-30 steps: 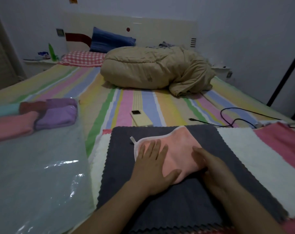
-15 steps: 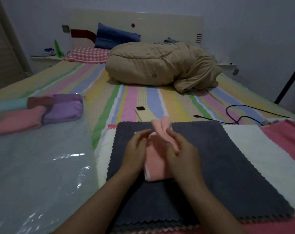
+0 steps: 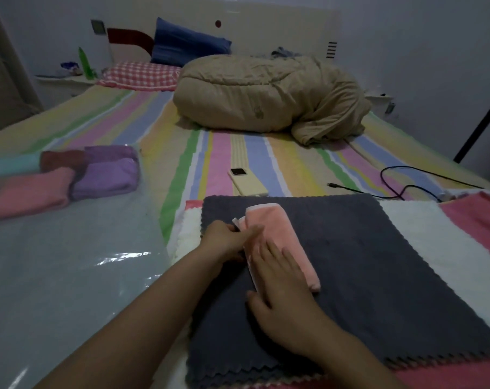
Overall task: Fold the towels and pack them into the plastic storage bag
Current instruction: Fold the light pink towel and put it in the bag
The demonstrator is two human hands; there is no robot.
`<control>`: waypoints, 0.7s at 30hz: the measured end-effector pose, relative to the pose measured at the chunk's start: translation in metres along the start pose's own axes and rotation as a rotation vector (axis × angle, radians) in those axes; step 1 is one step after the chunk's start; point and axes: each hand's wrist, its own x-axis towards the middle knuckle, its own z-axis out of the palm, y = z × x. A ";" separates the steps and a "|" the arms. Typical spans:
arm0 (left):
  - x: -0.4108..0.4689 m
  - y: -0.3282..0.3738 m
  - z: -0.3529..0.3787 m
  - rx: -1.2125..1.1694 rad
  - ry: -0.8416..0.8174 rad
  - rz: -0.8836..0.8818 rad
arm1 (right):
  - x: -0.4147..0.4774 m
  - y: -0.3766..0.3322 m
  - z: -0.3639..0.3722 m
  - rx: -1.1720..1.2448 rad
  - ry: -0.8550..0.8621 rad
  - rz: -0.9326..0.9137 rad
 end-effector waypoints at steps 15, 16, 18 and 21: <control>-0.093 0.017 -0.096 -0.422 -0.373 0.154 | -0.027 -0.066 -0.047 1.333 0.087 0.396; -0.104 0.013 -0.108 -0.384 -0.367 0.165 | -0.027 -0.081 -0.043 1.487 -0.012 0.408; -0.124 0.003 -0.131 -0.313 -0.300 0.188 | -0.028 -0.109 -0.028 1.644 -0.134 0.438; -0.147 -0.022 -0.174 -0.205 -0.114 0.251 | -0.028 -0.149 -0.003 1.738 -0.221 0.494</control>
